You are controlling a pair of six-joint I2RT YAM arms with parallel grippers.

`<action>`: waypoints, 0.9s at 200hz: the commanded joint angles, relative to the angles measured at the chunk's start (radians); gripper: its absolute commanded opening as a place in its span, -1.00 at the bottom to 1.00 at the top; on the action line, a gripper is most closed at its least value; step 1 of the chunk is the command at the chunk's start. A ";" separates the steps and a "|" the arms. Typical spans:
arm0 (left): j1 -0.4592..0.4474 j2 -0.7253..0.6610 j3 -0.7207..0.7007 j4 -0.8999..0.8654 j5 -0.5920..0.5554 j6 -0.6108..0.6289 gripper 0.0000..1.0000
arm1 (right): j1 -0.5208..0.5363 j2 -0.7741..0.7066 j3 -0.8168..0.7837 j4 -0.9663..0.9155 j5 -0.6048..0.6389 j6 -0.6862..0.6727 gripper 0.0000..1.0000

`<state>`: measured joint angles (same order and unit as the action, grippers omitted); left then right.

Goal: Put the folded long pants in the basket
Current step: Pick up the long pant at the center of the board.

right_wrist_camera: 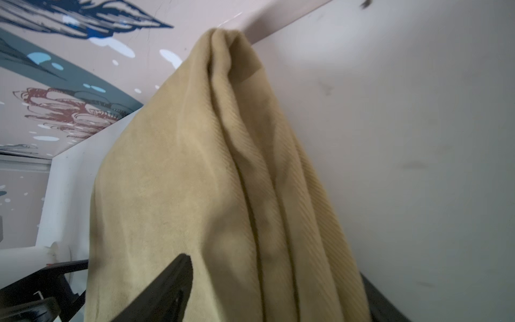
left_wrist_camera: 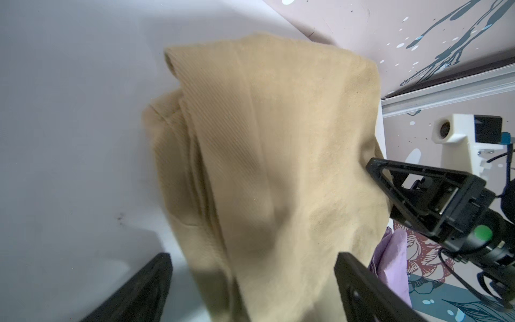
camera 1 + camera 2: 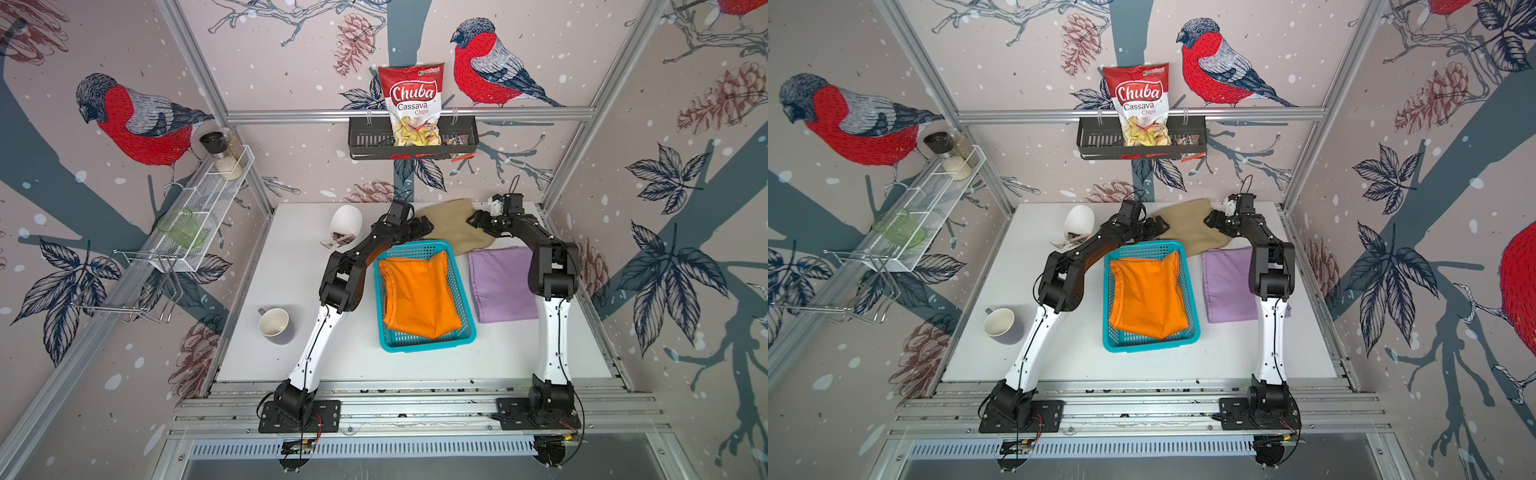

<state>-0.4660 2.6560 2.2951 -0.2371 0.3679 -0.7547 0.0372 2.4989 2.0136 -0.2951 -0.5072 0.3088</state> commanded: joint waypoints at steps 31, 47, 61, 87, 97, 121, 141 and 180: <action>0.009 0.034 0.013 -0.045 -0.008 -0.020 0.91 | 0.024 0.007 -0.069 -0.083 -0.021 0.098 0.44; 0.013 0.045 0.020 -0.040 -0.012 -0.028 0.90 | 0.024 -0.002 -0.091 -0.058 -0.028 0.116 0.33; 0.017 0.057 0.031 -0.034 -0.008 -0.039 0.85 | 0.025 -0.009 -0.110 -0.037 -0.042 0.131 0.26; 0.017 0.093 0.070 -0.020 0.025 -0.060 0.64 | 0.033 -0.017 -0.135 -0.014 -0.055 0.144 0.08; 0.017 0.109 0.094 -0.022 0.036 -0.067 0.55 | 0.034 -0.016 -0.143 -0.005 -0.058 0.150 0.04; 0.014 0.131 0.130 -0.014 0.068 -0.075 0.09 | 0.035 -0.021 -0.169 0.026 -0.070 0.173 -0.34; 0.014 0.136 0.131 0.015 0.096 -0.086 -0.55 | 0.038 -0.030 -0.194 0.072 -0.091 0.199 -0.72; 0.016 0.144 0.200 0.024 0.122 -0.104 -1.00 | 0.048 -0.045 -0.182 0.117 -0.115 0.246 -1.00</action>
<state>-0.4492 2.7956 2.4569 -0.1936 0.4381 -0.8394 0.0692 2.4557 1.8305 -0.1024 -0.6014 0.5037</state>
